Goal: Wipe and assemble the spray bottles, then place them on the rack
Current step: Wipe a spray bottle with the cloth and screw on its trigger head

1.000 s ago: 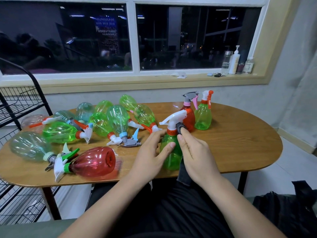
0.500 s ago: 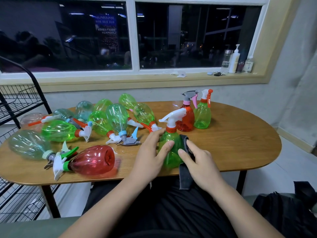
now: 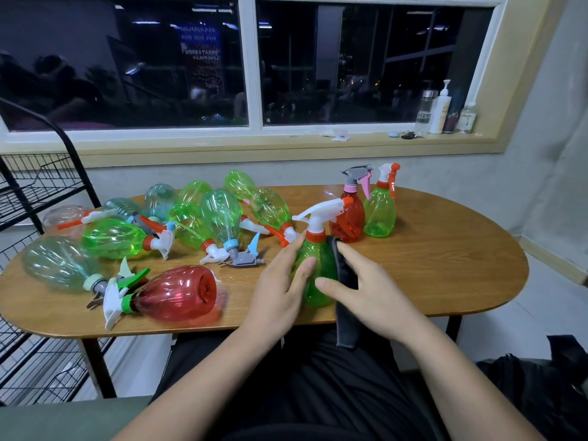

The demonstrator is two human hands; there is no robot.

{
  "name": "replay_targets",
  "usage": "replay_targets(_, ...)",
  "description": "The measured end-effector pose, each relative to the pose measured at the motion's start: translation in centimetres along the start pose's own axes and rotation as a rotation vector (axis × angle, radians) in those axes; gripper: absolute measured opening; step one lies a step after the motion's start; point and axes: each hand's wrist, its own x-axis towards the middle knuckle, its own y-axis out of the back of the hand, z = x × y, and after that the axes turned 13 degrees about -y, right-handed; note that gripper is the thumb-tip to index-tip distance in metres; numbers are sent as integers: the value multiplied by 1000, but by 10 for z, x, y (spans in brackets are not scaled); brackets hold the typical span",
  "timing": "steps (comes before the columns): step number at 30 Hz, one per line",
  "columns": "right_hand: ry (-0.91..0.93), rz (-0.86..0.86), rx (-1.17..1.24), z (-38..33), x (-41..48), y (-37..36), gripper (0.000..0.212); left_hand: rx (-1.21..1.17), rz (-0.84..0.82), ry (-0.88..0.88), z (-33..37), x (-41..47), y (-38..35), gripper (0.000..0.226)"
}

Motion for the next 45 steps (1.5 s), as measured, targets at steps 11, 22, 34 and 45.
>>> replay_targets(11,-86,101,-92,24,-11,-39,89,-84,107,57,-9,2,4,48)
replay_targets(22,-45,111,-82,-8,-10,-31,62,-190,123,137,-4,2,5,46)
replay_targets(34,-193,84,4,20,-9,-32,40,-89,156,54,-8,0,4,55)
replay_targets(45,-33,-17,245,2,6,-14,99,-118,55,84,-2,-1,5,48)
